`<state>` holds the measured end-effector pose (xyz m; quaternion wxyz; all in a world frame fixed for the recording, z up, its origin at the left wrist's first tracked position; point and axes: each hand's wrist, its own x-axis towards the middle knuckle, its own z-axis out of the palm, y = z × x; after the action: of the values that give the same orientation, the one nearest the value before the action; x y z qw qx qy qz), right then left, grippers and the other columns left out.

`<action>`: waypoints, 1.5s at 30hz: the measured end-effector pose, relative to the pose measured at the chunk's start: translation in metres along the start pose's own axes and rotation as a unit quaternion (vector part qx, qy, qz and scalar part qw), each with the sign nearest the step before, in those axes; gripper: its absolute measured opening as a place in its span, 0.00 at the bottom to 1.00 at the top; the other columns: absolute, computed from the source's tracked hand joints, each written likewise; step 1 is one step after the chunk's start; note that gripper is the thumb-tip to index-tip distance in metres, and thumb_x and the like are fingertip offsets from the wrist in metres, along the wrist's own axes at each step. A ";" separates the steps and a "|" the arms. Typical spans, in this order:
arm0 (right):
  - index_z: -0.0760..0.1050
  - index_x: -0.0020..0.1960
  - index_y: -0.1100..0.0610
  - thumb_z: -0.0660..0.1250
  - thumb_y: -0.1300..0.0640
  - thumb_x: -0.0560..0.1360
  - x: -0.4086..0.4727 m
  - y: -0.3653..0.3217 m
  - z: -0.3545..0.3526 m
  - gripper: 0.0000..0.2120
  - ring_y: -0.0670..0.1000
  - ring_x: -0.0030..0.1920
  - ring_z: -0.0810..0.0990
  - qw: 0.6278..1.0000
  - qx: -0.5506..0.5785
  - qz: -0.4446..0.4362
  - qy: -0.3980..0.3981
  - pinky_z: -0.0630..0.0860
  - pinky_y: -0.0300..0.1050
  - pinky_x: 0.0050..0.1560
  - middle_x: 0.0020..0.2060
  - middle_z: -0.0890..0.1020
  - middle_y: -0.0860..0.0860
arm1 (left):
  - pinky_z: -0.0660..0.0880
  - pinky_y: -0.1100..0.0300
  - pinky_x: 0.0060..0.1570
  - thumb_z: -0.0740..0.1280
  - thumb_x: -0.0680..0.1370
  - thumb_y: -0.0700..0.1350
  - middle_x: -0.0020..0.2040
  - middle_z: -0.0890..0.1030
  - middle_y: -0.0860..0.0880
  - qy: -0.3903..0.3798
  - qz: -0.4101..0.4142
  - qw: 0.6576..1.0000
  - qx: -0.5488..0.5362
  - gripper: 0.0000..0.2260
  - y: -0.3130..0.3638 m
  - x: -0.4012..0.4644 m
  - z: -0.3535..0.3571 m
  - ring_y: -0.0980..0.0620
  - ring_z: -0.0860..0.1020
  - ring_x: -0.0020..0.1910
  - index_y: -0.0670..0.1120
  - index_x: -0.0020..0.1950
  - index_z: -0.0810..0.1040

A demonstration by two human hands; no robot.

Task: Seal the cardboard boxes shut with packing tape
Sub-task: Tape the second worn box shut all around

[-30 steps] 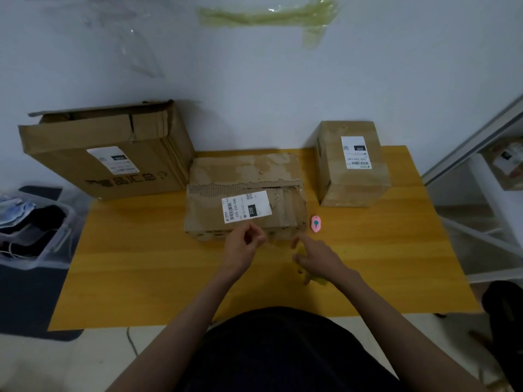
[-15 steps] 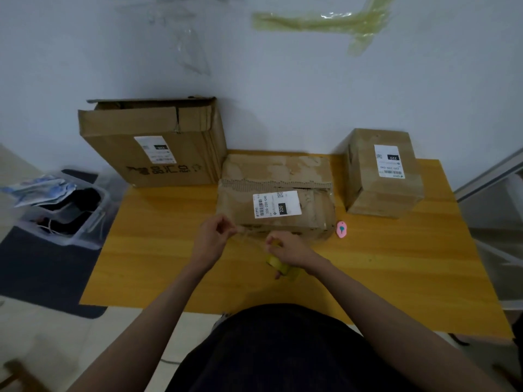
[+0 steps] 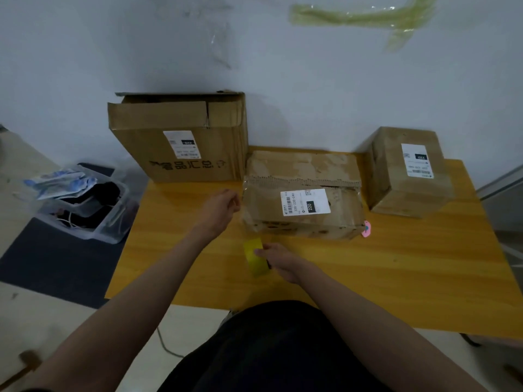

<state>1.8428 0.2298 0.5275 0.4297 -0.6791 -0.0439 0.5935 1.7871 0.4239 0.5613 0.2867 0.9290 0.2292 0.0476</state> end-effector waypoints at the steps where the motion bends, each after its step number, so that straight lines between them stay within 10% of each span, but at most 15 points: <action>1: 0.73 0.70 0.62 0.63 0.57 0.83 -0.001 -0.002 0.004 0.17 0.60 0.64 0.78 1.000 0.014 0.006 0.009 0.74 0.59 0.67 0.65 0.78 0.59 | 0.72 0.52 0.40 0.67 0.80 0.36 0.44 0.73 0.52 -0.012 0.031 0.999 0.004 0.08 0.003 0.005 -0.001 0.46 0.77 0.42 0.48 0.44 0.74; 15: 0.66 0.74 0.62 0.63 0.52 0.83 0.034 0.007 0.019 0.24 0.59 0.65 0.77 0.992 0.097 0.057 0.057 0.74 0.58 0.68 0.69 0.75 0.59 | 0.74 0.55 0.48 0.68 0.78 0.34 0.48 0.76 0.50 -0.122 0.112 0.986 0.020 0.06 0.004 0.056 0.008 0.49 0.76 0.47 0.44 0.45 0.77; 20: 0.71 0.61 0.61 0.59 0.59 0.85 0.026 -0.005 0.016 0.08 0.61 0.64 0.78 0.991 0.103 0.060 0.052 0.76 0.53 0.63 0.62 0.79 0.58 | 0.72 0.57 0.47 0.69 0.77 0.33 0.44 0.74 0.52 -0.128 0.091 0.988 0.012 0.10 -0.001 0.068 0.010 0.52 0.74 0.45 0.47 0.42 0.75; 30: 0.61 0.76 0.67 0.60 0.59 0.84 0.032 -0.013 0.011 0.24 0.61 0.70 0.72 0.988 0.114 0.065 0.079 0.72 0.50 0.64 0.73 0.70 0.61 | 0.77 0.52 0.47 0.70 0.74 0.32 0.45 0.80 0.50 -0.142 0.035 0.989 0.002 0.07 -0.004 0.080 0.024 0.49 0.79 0.47 0.44 0.41 0.79; 45: 0.76 0.66 0.58 0.67 0.57 0.81 0.071 0.011 0.008 0.15 0.56 0.61 0.79 0.989 0.090 0.053 0.102 0.76 0.50 0.59 0.60 0.81 0.54 | 0.77 0.53 0.50 0.77 0.73 0.51 0.68 0.65 0.46 -0.072 0.011 0.997 -0.008 0.31 -0.022 0.057 0.035 0.45 0.74 0.61 0.47 0.71 0.67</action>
<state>1.8514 0.2677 0.4669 0.4590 -0.6960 0.0899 0.5449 1.8367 0.4473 0.5176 0.3093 0.9301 0.1974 -0.0140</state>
